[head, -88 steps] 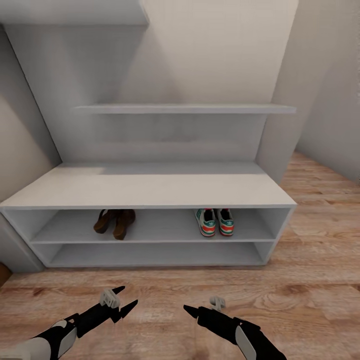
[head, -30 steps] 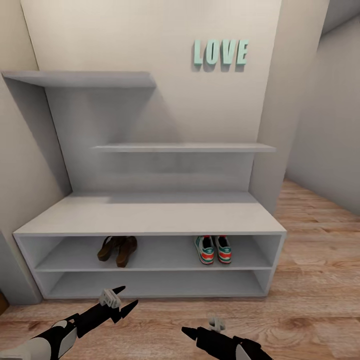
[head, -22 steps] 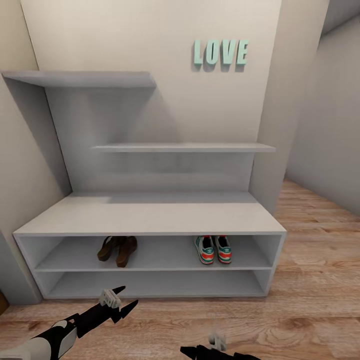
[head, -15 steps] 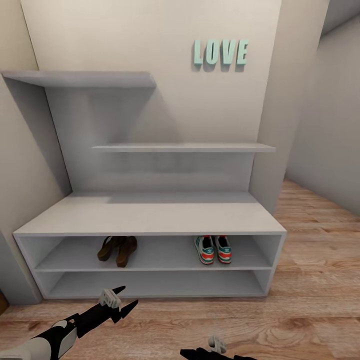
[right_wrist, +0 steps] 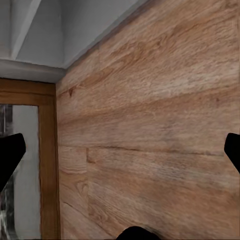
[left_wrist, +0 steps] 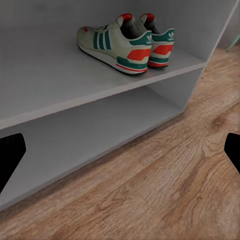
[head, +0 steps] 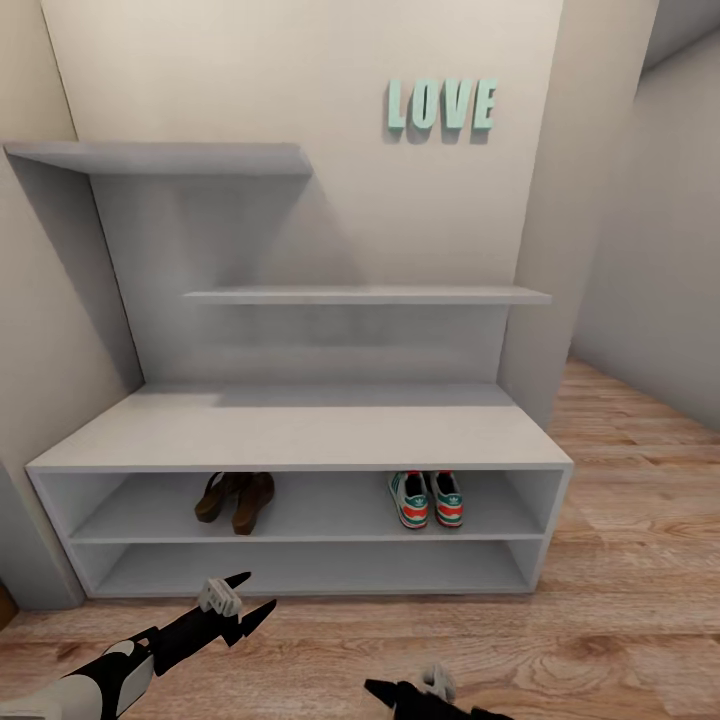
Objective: Pick up the two gym shoes and the two sandals from the corridor floor and place them onto the hallstand (shoe rack) in the corridor, making sure they are on the rack and not on the floor. Arrange them so the two gym shoes are next to each other and the two sandals are next to each other.
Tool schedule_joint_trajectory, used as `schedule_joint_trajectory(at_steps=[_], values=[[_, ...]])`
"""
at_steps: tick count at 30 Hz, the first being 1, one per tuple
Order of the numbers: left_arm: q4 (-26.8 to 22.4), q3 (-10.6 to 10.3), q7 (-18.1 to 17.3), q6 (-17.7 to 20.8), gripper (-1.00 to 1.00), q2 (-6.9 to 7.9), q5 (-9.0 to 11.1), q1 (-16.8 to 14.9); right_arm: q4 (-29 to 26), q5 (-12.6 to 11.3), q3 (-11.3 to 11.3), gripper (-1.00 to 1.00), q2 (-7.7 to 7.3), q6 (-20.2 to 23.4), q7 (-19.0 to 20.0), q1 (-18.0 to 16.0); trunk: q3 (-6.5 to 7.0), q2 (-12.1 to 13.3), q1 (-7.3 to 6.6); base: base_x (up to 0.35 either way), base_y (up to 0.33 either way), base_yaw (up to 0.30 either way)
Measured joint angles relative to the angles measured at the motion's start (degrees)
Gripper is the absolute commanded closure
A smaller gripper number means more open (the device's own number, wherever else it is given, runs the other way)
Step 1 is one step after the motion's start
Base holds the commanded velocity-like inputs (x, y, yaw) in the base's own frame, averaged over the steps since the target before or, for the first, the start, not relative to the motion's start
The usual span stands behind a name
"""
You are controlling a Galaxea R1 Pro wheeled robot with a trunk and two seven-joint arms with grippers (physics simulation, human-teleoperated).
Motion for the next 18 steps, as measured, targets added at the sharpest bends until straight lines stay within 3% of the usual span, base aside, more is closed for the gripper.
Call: schedule_joint_trajectory(at_steps=[4, 7, 12, 18], values=[[0.00, -0.01, -0.01, 0.00, -1.00, 0.00, 0.00, 0.00, 0.03, -4.90, -3.40, -1.00, 0.00, -6.17, -0.05, 0.00, 0.00, 0.00, 0.00, 0.000, 0.000, 0.000], [0.00, -0.03, -0.01, 0.00, -1.00, 0.00, 0.00, 0.00, 0.01, -7.33, -4.35, -1.00, 0.00, -10.01, -0.09, 0.01, 0.00, 0.00, 0.00, 0.000, 0.000, 0.000], [0.00, -0.04, -0.03, 0.00, -1.00, 0.00, 0.00, 0.00, -0.03, -8.79, -4.80, -1.00, 0.00, -12.24, -0.10, 0.02, 0.00, 0.00, 0.00, 0.000, 0.000, 0.000], [0.00, -0.01, -0.02, -0.01, -1.00, 0.00, 0.00, 0.00, 0.00, -8.97, -4.89, -1.00, 0.00, -12.81, -0.18, 0.02, 0.00, 0.00, 0.00, 0.000, 0.000, 0.000]])
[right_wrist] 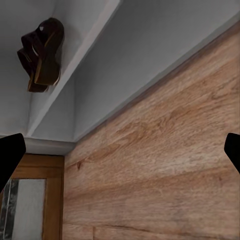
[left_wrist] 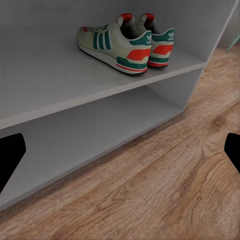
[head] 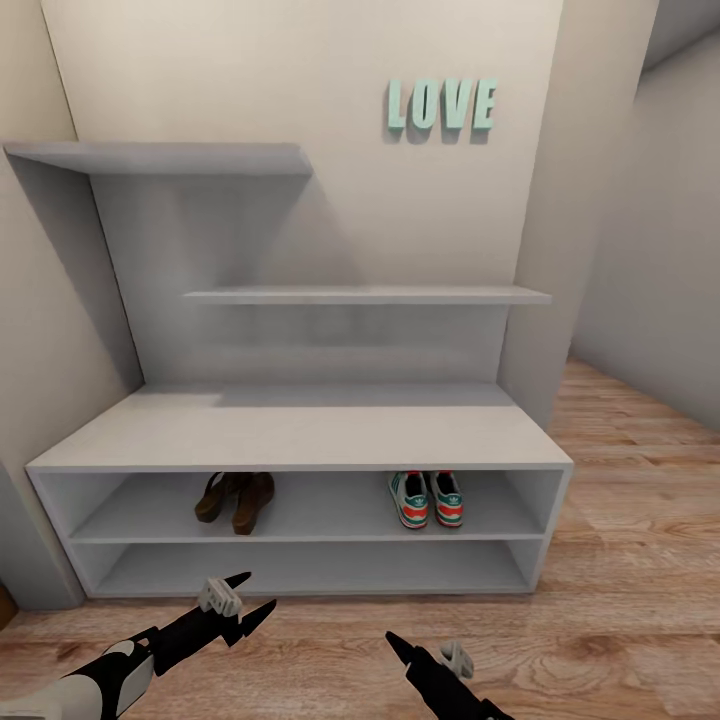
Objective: Pick up the two gym shoes and the two sandals from the corridor floor and place them onto the hallstand (shoe rack) in the corridor, making sure they are on the rack and not on the floor. Arrange them so the two gym shoes are next to each other and the two sandals are next to each other.
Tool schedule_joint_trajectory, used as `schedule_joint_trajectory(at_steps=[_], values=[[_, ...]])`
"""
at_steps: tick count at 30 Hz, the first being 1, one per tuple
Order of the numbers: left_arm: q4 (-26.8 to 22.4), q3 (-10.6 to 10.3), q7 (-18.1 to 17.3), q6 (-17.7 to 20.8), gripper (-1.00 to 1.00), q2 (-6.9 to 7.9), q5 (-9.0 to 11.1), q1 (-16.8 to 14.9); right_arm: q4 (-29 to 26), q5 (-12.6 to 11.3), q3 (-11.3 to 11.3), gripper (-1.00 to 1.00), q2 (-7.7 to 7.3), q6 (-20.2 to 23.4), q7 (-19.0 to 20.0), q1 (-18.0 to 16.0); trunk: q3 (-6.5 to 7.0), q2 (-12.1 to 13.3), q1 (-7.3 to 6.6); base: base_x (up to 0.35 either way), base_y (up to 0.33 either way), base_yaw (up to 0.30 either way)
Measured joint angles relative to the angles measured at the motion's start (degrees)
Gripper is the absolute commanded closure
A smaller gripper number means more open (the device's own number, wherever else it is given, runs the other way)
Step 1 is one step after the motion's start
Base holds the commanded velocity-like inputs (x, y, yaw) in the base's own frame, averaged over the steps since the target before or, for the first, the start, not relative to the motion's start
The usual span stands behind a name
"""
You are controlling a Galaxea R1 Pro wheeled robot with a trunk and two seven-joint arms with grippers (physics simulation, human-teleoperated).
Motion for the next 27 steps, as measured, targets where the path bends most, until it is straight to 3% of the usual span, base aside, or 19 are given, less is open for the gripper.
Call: schedule_joint_trajectory(at_steps=[27], values=[[0.00, 0.02, -0.03, 0.01, -1.00, 0.00, 0.01, 0.00, 0.09, 0.13, 0.00, -1.00, -0.01, -0.08, -0.01, 0.00, 0.00, 0.00, 0.00, 0.000, 0.000, 0.000]])
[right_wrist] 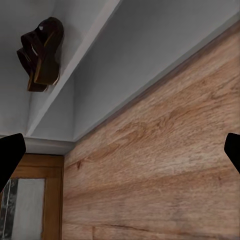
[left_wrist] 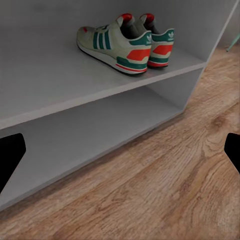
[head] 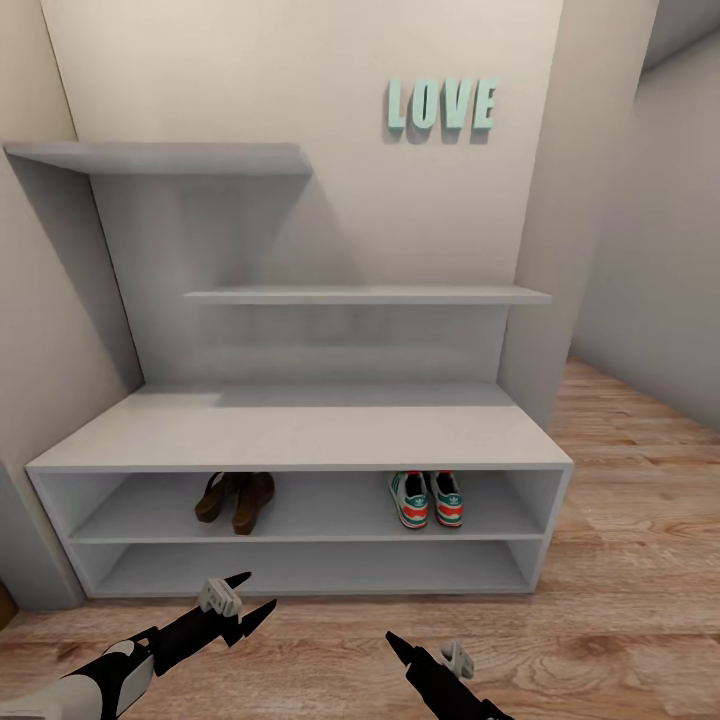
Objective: Pick up the two gym shoes and the two sandals from the corridor floor and place them onto the hallstand (shoe rack) in the corridor, making sure they are on the rack and not on the floor. Arrange them so the two gym shoes are next to each other and the two sandals are next to each other.
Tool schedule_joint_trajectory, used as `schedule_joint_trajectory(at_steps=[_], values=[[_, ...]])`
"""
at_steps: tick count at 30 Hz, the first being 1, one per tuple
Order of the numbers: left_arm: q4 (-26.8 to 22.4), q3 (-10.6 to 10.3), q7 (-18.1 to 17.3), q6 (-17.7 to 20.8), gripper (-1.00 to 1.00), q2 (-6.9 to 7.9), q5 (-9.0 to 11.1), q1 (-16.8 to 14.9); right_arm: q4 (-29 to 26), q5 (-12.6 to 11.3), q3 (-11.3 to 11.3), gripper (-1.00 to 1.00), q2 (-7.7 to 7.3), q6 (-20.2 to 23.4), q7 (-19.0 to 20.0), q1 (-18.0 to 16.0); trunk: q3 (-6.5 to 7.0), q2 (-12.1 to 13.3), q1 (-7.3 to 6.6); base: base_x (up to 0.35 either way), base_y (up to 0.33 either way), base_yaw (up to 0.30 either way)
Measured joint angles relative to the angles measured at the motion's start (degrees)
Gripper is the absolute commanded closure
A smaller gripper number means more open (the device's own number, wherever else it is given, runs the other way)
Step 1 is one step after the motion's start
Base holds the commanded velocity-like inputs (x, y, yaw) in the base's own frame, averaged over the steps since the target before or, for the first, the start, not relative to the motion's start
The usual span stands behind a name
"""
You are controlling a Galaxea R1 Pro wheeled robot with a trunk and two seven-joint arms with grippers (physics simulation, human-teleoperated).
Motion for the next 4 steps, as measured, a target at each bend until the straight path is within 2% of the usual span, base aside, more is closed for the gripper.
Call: schedule_joint_trajectory(at_steps=[4], values=[[0.00, 0.00, 0.00, 0.00, -1.00, 0.00, 0.02, 0.00, 0.00, 0.00, -0.01, -1.00, 0.01, -0.01, 0.00, 0.00, 0.00, 0.00, 0.00, 0.000, 0.000, 0.000]])
